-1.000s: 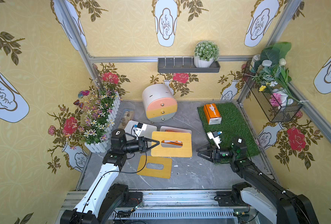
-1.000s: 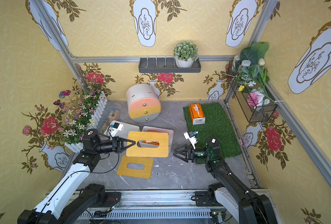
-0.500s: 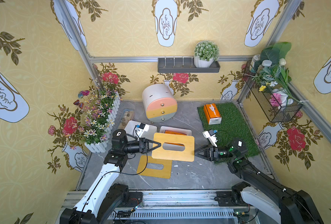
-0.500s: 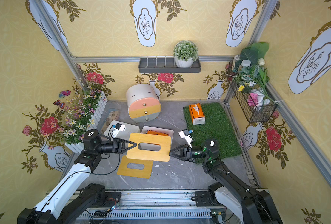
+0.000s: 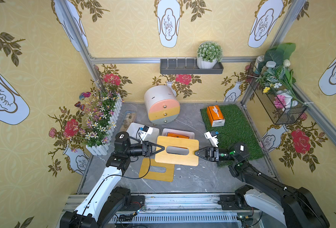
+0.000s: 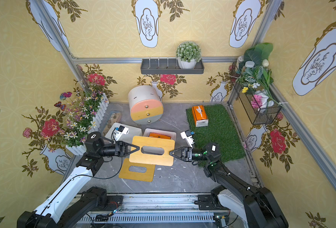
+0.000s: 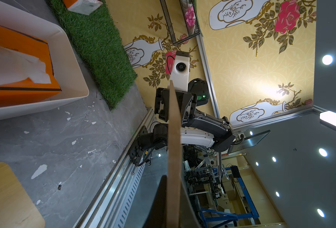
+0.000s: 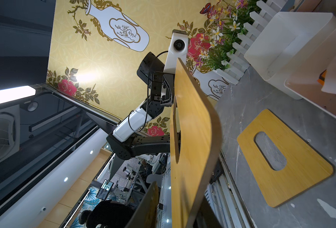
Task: Put the tissue paper into the tissue box
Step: Pick up the box lid from the center of the board.
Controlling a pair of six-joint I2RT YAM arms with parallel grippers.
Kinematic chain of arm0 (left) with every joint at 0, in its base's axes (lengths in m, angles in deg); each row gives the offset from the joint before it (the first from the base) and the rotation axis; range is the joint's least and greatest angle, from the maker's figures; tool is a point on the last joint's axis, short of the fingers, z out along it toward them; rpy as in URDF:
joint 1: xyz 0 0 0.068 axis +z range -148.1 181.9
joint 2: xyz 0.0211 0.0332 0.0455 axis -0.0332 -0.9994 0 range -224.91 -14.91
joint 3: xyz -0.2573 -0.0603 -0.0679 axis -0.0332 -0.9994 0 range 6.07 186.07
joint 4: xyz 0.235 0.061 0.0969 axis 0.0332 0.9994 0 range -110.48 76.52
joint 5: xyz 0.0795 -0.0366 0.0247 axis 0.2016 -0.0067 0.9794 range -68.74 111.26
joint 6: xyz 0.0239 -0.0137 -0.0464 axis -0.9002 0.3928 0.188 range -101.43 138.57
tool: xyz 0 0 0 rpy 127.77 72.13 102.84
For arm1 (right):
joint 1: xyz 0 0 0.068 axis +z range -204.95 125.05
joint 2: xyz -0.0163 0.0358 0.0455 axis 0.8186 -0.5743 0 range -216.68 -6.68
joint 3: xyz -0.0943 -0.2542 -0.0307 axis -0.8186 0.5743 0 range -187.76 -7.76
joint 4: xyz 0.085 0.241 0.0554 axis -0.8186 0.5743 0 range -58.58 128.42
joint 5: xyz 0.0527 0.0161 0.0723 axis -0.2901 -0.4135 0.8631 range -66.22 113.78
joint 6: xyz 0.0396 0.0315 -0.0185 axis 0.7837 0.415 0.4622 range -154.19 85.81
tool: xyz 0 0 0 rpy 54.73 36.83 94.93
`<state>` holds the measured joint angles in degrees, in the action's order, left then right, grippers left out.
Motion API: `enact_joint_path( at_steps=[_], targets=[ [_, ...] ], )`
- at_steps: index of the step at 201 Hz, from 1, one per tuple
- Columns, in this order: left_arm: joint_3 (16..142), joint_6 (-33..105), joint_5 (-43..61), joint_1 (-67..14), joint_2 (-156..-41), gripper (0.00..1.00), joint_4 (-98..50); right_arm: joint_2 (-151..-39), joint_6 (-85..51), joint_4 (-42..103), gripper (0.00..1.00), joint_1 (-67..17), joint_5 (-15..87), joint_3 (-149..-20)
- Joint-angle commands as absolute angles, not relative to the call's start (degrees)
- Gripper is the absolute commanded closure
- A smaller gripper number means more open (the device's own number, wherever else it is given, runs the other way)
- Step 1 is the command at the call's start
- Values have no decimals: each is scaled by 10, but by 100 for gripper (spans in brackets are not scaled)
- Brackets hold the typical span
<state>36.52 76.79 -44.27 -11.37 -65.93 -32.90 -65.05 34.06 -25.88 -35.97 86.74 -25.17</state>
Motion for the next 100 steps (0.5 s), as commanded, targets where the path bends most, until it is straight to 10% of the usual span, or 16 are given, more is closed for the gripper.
enact_joint_path(
  at_steps=[1,70,100],
  targets=[
    [361,753,-454,-121,-666,100,-342,-656,364,-314,72,-359,865,-247],
    [363,739,-430,-138,-698,100,-342,-673,381,-334,95,-359,864,-233],
    [378,722,-413,-138,-718,71,-333,-677,389,-334,100,-381,860,-226]
  ],
)
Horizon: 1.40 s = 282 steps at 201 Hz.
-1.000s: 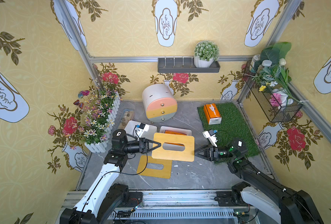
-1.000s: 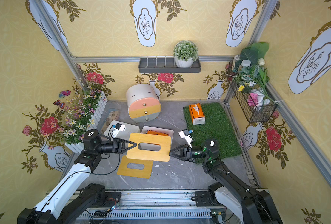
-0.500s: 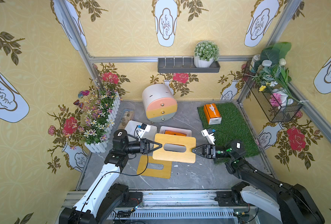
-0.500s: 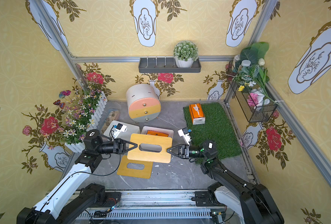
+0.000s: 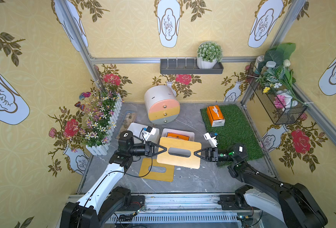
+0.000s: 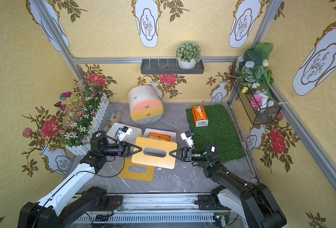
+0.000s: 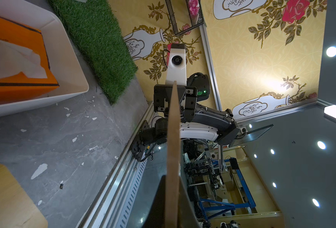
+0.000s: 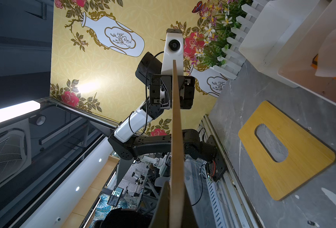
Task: Put the tissue paper into the tissue box
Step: Pick up the box lid from the center of the board, then close the box lid on the tissue box.
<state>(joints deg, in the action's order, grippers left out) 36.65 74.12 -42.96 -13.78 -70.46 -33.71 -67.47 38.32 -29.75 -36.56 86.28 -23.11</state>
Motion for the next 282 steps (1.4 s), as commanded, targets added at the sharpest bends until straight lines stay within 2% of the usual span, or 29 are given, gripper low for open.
enact_joint_path(
  at_steps=[1,21,37,57,101,132,179,218,247,282],
  targets=[
    [379,720,-413,-138,-719,70,-331,-677,390,-334,100,-383,860,-226],
    [435,643,-391,-138,-739,55,-219,-684,393,-334,100,-420,873,-226],
    [506,541,-343,-138,-756,44,-74,-701,390,-335,100,-445,888,-228],
    [585,470,-288,-138,-781,32,32,-734,392,-345,100,-463,906,-237],
    [761,353,-148,-138,-869,17,214,-825,399,-366,100,-496,928,-284],
    [854,299,-80,-138,-931,14,284,-891,399,-370,100,-500,939,-331],
    [898,256,-33,-139,-998,14,291,-994,433,-413,100,-500,956,-382],
    [884,246,-28,-152,-1018,13,276,-1052,441,-423,100,-499,967,-416],
    [844,243,-26,-170,-1012,9,234,-1084,430,-417,100,-491,972,-432],
    [806,243,-43,-173,-1011,6,199,-1102,388,-368,100,-481,972,-454]
  ],
)
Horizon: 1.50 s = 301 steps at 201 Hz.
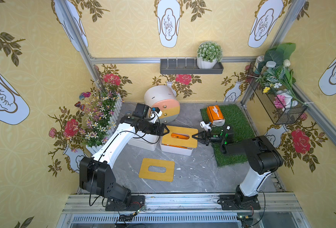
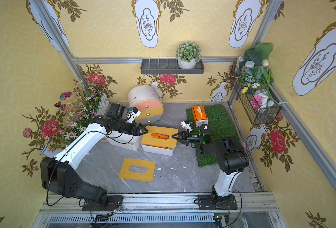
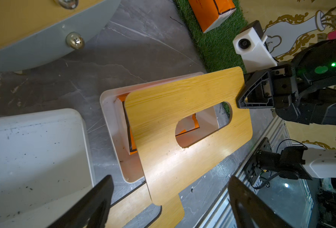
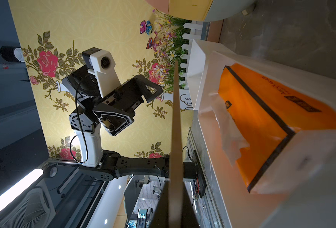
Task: Put the tissue paper into the tissue box
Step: Close the box lid on the tissue box.
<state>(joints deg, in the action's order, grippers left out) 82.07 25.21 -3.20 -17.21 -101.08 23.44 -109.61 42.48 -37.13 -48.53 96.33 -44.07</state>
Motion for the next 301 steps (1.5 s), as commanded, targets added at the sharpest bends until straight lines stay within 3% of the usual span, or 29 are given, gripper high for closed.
enact_joint_path(
  at_steps=[1,71,301],
  targets=[
    [805,243,-42,-172,-1011,6,198,-1103,387,-368,100,-481,972,-454],
    [787,252,-46,-173,-1029,4,179,-1120,341,-302,100,-482,957,-482],
    [781,282,-41,-181,-1114,0,169,-1163,372,-331,100,-467,924,-468]
  ],
)
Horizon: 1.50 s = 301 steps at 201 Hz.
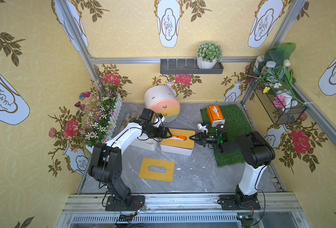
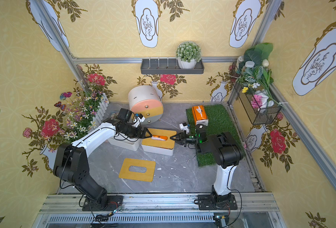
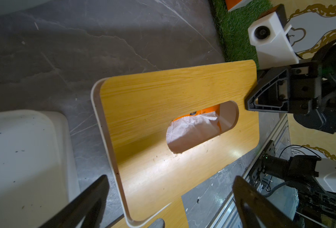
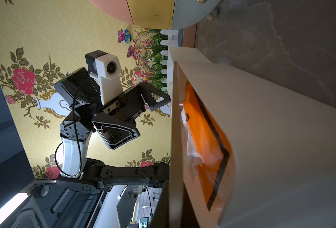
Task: Put the tissue paper into the tissue box
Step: Close the box lid on the tissue box.
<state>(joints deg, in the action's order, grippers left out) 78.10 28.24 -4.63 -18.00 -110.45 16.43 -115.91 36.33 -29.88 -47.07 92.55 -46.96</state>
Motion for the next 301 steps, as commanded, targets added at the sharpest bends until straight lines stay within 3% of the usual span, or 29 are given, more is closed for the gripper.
enact_joint_path(
  at_steps=[1,301],
  targets=[
    [781,282,-41,-181,-1115,0,169,-1163,372,-331,100,-467,924,-469],
    [798,278,-5,-191,-1135,0,207,-1187,469,-452,100,-446,924,-461]
  ],
)
